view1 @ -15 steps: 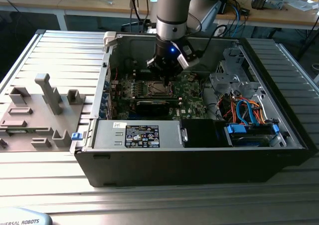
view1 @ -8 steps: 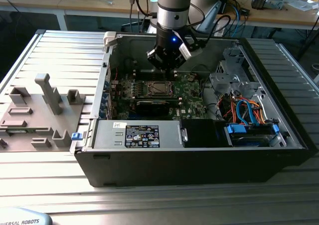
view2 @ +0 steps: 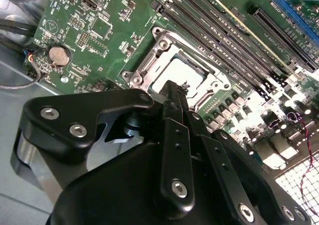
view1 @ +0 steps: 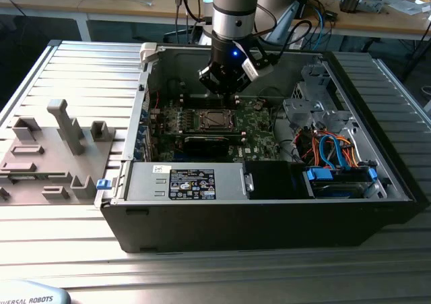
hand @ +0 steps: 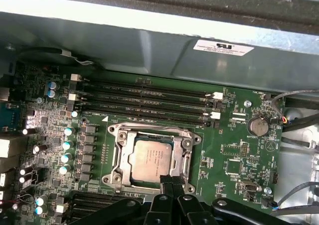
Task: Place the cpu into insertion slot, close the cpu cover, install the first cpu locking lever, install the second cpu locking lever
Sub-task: 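Install the second cpu locking lever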
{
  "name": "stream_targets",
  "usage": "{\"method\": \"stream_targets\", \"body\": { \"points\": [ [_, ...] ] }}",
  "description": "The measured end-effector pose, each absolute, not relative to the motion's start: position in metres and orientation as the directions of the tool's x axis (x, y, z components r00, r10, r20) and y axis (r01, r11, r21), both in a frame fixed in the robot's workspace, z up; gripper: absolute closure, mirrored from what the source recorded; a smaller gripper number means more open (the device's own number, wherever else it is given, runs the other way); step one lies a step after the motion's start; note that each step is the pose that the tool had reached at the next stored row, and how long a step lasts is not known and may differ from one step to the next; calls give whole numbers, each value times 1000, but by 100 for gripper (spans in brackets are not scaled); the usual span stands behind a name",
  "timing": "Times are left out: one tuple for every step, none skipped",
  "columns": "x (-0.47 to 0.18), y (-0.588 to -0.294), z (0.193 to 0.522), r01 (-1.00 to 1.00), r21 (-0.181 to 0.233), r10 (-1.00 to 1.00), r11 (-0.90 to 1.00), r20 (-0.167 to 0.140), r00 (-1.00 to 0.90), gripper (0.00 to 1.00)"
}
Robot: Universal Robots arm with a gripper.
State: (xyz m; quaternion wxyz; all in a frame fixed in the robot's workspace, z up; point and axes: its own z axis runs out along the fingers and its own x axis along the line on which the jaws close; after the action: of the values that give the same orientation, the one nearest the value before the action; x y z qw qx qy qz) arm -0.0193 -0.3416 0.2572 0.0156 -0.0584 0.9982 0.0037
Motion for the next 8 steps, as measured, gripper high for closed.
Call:
{"method": "stream_targets", "body": {
  "points": [
    [-19, -342, 257, -117, 6, -116, 993, -32, -993, 89],
    [-19, -342, 257, -117, 6, -116, 993, -32, -993, 89],
    [-19, -342, 257, -117, 6, -116, 993, -31, -993, 89],
    [-19, -342, 257, -117, 10, -116, 993, -32, -993, 89],
    [-19, -342, 257, -115, 36, -114, 993, -35, -993, 89],
    [-19, -342, 257, -115, 64, -112, 991, -38, -993, 89],
    [-19, -342, 257, -114, 81, -111, 990, -40, -993, 89],
    [-19, -342, 257, -113, 107, -109, 988, -43, -993, 89]
  ]
}}
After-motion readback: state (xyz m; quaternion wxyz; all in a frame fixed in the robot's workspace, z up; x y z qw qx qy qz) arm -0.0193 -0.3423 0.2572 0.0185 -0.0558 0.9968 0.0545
